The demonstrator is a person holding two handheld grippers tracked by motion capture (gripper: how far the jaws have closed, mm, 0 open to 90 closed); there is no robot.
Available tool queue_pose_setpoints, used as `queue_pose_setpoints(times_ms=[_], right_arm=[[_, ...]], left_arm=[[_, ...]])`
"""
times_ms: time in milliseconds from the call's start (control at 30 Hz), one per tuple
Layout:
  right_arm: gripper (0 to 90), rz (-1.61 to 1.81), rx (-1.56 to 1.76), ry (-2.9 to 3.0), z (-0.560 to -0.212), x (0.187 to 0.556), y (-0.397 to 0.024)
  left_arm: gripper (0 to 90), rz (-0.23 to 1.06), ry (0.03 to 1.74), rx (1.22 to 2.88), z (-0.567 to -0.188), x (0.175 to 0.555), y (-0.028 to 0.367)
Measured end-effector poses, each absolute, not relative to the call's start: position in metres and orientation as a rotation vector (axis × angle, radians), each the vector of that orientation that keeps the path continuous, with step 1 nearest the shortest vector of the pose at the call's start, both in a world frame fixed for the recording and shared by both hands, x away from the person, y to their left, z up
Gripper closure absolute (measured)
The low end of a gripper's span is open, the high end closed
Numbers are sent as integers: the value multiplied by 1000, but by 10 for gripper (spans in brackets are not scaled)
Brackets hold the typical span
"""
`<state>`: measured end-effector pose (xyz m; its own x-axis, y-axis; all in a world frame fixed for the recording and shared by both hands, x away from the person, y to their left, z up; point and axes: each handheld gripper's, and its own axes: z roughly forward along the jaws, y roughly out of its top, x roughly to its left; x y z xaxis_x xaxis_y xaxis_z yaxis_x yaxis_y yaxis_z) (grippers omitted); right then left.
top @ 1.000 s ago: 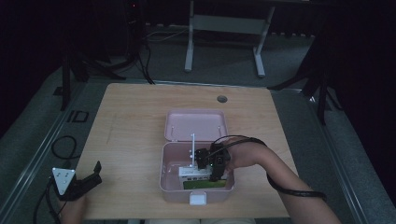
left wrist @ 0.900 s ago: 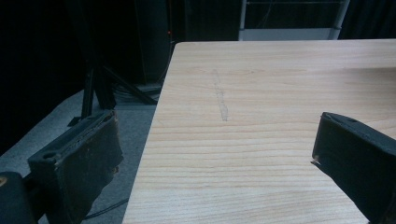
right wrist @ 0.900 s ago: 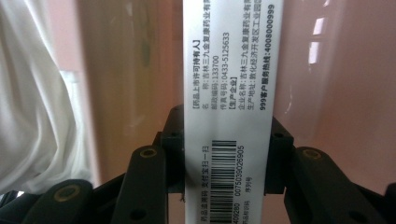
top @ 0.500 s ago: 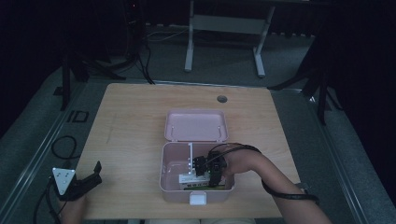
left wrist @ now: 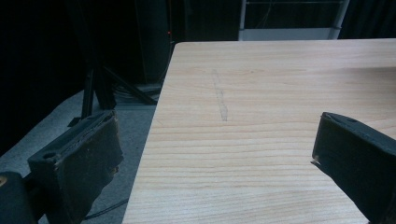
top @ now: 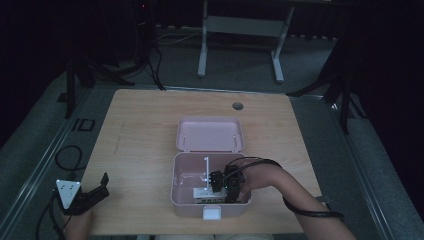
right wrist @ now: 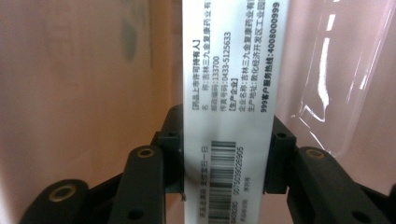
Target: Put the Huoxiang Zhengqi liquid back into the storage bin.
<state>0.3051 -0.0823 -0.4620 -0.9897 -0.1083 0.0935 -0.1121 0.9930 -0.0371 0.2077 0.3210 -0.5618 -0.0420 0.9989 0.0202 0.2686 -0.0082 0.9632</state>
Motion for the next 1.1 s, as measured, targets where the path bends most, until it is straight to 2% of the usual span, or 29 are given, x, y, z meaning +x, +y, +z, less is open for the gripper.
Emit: queue_pose_setpoints(times_ms=[267, 567, 667, 767, 1100], right_arm=[[451, 32, 122, -3058, -441, 308, -88], [217, -207, 61, -3087, -402, 316, -103], [169, -283, 49, -3092, -393, 319, -110], [133, -341, 48, -3118, -386, 322, -118], [134, -599, -45, -3180, -369, 332, -149]], left_arm=[[16, 1111, 1433, 1398, -562, 208, 321], [17, 1113, 1434, 1398, -562, 208, 321], [16, 1113, 1434, 1398, -562, 208, 321], [16, 1115, 1434, 1397, -562, 208, 321], [17, 1117, 1433, 1397, -562, 207, 321]])
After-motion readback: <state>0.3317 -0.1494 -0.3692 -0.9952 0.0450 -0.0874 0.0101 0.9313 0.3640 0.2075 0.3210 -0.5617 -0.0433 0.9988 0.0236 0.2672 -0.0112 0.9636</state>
